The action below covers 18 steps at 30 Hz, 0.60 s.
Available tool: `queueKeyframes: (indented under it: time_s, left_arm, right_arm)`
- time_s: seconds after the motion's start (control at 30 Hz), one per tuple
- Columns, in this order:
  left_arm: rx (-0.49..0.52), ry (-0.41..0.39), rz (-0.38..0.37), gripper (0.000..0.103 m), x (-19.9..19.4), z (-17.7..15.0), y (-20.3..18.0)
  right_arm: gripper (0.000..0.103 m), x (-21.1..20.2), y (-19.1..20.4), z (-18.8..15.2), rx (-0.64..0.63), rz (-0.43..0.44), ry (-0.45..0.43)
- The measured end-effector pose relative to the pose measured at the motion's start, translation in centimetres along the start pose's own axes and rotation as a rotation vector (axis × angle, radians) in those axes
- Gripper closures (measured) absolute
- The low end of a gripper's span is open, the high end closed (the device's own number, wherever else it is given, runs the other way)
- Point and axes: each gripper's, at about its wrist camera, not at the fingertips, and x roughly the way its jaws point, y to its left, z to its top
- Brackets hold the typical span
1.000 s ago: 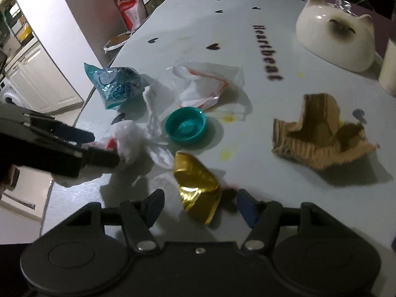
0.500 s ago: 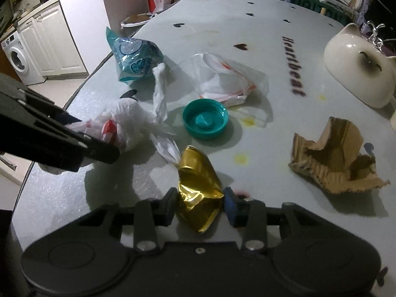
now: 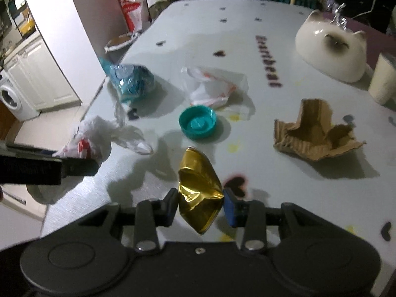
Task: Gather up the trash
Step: 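Grasp the white plastic bag with left tool while right tool grasps gold foil, then carry the bag with left tool while right tool carries foil over wastebasket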
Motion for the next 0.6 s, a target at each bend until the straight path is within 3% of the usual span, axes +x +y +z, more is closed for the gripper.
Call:
queueKeyframes:
  time_s: [0.6]
  left_arm:
    - [-0.062, -0.155, 0.071, 0.061, -8.3, -3.1, 1.3]
  right_arm:
    - [0.063, -7.1, 2.8, 0.2, 0.002, 0.003, -0.156]
